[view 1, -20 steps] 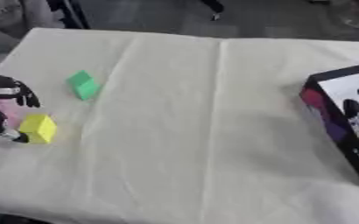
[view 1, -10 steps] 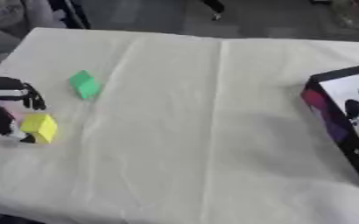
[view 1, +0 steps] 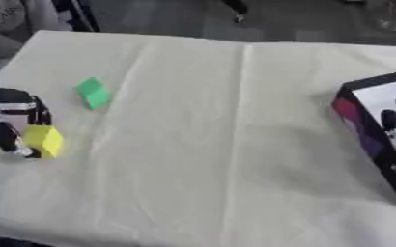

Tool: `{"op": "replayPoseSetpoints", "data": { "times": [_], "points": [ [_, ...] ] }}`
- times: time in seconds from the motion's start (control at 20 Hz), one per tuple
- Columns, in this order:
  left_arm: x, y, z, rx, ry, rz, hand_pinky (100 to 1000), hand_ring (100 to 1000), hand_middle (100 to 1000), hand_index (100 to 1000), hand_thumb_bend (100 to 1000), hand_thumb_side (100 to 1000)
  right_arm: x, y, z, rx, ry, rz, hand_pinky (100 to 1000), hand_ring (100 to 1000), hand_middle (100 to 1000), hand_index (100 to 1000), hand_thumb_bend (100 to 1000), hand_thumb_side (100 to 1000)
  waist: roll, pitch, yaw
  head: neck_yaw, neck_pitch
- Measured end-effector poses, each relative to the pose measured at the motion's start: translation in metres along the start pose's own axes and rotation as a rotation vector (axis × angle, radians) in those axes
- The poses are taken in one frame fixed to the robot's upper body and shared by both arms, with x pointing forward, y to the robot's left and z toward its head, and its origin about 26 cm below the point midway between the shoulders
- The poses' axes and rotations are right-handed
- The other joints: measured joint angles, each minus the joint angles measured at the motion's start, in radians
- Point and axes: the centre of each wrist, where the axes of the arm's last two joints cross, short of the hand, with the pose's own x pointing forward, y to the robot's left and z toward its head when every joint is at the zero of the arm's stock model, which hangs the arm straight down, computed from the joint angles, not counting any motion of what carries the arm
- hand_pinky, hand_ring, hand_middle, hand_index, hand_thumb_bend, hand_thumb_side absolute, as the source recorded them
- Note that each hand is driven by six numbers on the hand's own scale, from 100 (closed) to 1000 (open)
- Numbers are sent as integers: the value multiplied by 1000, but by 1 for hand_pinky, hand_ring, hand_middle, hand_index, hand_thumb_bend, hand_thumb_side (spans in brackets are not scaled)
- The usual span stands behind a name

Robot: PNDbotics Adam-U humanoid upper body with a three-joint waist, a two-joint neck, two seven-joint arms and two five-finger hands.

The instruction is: Pick up the objects with one hand, pass them to the other hand, and then place them into the box on the other side of the table.

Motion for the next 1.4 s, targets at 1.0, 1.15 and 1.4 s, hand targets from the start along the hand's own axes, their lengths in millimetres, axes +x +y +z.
{"op": "replayPoseSetpoints", "data": {
  "times": [1.0, 1.15, 1.4],
  "points": [
    [20, 36, 40, 316, -32, -38, 811, 524, 465, 586, 349, 261, 0, 0, 0, 1, -1, 0, 798, 738, 762, 847, 317, 412, 0, 0, 8, -34, 0],
    [31, 52, 55, 438, -65, -50, 809, 521, 463, 576, 351, 268, 1, 1, -2, 6, -10, -3, 798, 738, 762, 847, 313, 412, 0, -2, 8, -63, 0],
    [63, 73, 61, 662, -217, 2, 798, 512, 459, 549, 349, 292, 9, 6, -9, 47, -54, -24, 799, 740, 764, 849, 313, 411, 0, -13, 11, -124, 1]
  ]
}}
